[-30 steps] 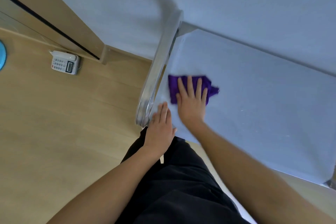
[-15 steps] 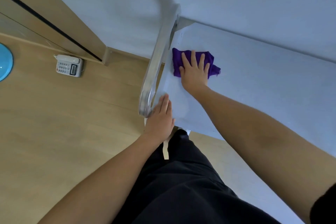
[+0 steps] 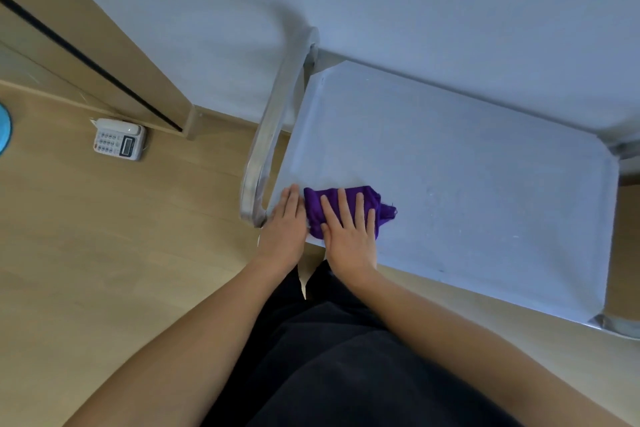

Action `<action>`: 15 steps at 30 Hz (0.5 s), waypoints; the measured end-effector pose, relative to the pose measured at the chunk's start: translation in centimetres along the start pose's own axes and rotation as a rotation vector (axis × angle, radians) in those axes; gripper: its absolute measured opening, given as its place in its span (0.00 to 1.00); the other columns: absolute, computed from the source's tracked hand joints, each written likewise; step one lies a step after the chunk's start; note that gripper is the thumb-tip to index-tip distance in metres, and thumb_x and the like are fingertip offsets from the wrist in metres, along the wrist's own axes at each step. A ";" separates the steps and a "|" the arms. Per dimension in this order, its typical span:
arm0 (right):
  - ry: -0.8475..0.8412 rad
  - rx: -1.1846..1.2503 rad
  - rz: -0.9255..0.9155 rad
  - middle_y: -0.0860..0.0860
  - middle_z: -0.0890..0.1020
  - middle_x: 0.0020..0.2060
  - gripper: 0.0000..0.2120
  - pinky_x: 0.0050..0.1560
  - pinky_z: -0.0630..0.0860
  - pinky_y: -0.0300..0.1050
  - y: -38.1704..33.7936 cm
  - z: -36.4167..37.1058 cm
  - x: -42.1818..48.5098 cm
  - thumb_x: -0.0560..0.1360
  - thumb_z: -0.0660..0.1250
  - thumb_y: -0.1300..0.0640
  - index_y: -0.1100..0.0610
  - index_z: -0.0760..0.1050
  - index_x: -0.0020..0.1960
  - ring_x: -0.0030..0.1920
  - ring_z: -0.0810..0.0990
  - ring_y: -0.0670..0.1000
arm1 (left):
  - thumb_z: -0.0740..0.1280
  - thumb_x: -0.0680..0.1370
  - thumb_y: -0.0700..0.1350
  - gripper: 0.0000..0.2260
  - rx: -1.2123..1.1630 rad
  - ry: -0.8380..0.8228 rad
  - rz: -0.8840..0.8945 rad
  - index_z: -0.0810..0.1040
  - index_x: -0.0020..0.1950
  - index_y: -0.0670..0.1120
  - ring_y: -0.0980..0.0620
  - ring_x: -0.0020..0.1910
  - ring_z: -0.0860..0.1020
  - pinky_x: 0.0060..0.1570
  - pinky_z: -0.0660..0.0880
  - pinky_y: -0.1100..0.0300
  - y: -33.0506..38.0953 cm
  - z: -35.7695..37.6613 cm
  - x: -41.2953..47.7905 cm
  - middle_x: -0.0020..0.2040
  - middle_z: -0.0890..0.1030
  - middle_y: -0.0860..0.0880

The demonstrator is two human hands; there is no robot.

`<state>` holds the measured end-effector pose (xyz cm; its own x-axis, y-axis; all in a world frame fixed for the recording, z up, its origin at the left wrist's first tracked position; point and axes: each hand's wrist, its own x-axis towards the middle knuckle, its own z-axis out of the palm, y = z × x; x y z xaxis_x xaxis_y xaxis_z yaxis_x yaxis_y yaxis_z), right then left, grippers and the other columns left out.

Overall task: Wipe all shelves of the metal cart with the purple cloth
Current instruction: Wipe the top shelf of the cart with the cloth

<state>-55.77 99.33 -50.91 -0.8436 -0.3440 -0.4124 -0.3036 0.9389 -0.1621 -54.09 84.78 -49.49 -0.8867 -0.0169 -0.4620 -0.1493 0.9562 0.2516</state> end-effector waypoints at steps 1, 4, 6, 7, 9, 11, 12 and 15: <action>-0.001 0.007 -0.009 0.51 0.44 0.80 0.26 0.76 0.39 0.60 0.2 -0.1 0.0 0.84 0.44 0.45 0.44 0.41 0.79 0.79 0.39 0.60 | 0.60 0.82 0.45 0.32 0.001 -0.003 0.000 0.44 0.79 0.41 0.45 0.79 0.42 0.76 0.56 0.49 0.0 0.0 0.0 0.80 0.43 0.43; 0.015 0.018 -0.028 0.51 0.47 0.80 0.25 0.77 0.40 0.59 0.6 -0.4 -0.2 0.84 0.45 0.45 0.44 0.44 0.79 0.79 0.41 0.60 | 0.58 0.83 0.47 0.31 0.002 0.004 0.012 0.44 0.79 0.41 0.45 0.79 0.43 0.76 0.55 0.48 0.1 -0.2 -0.2 0.80 0.45 0.42; 0.016 0.027 -0.026 0.51 0.49 0.80 0.25 0.77 0.40 0.59 0.6 -0.5 -0.4 0.84 0.46 0.46 0.45 0.46 0.79 0.79 0.42 0.59 | 0.57 0.83 0.47 0.29 0.002 0.003 0.026 0.47 0.79 0.41 0.45 0.79 0.45 0.76 0.56 0.48 0.3 -0.5 -0.5 0.80 0.47 0.42; 0.023 0.024 -0.017 0.50 0.49 0.80 0.25 0.76 0.40 0.59 0.6 -0.5 -0.5 0.84 0.47 0.46 0.45 0.47 0.79 0.79 0.43 0.59 | 0.56 0.82 0.47 0.28 0.005 0.012 0.039 0.49 0.79 0.42 0.44 0.79 0.46 0.76 0.57 0.49 0.4 -0.7 -0.6 0.80 0.49 0.42; 0.028 0.027 0.028 0.50 0.50 0.80 0.25 0.76 0.41 0.59 0.8 -0.4 -1.0 0.84 0.48 0.46 0.44 0.48 0.79 0.79 0.44 0.59 | 0.57 0.82 0.47 0.27 0.001 0.022 0.090 0.51 0.79 0.42 0.45 0.79 0.48 0.75 0.58 0.50 0.7 -1.0 -0.9 0.79 0.52 0.42; 0.027 0.040 0.083 0.50 0.50 0.80 0.25 0.76 0.41 0.59 1.1 -0.1 -1.7 0.84 0.48 0.46 0.44 0.47 0.79 0.79 0.44 0.59 | 0.58 0.82 0.46 0.28 -0.002 0.015 0.163 0.51 0.79 0.42 0.46 0.79 0.50 0.76 0.58 0.52 1.2 -1.1 -1.2 0.79 0.54 0.44; 0.024 0.044 0.104 0.50 0.50 0.80 0.25 0.76 0.42 0.59 1.3 0.1 -2.0 0.84 0.47 0.46 0.43 0.47 0.79 0.79 0.44 0.59 | 0.59 0.82 0.46 0.29 0.003 0.008 0.198 0.50 0.79 0.42 0.47 0.79 0.51 0.76 0.57 0.53 1.5 -1.1 -1.3 0.79 0.54 0.44; 0.012 0.069 0.165 0.49 0.50 0.80 0.25 0.76 0.43 0.59 2.3 0.4 -2.8 0.84 0.48 0.45 0.42 0.47 0.79 0.79 0.44 0.59 | 0.60 0.81 0.46 0.28 0.029 -0.011 0.273 0.53 0.78 0.42 0.49 0.78 0.53 0.74 0.60 0.54 2.5 -1.2 -1.6 0.78 0.57 0.46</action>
<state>-53.90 102.44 -50.45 -0.8849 -0.1848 -0.4276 -0.1300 0.9794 -0.1542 -53.57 86.83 -47.13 -0.8877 0.2458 -0.3893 0.1076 0.9329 0.3437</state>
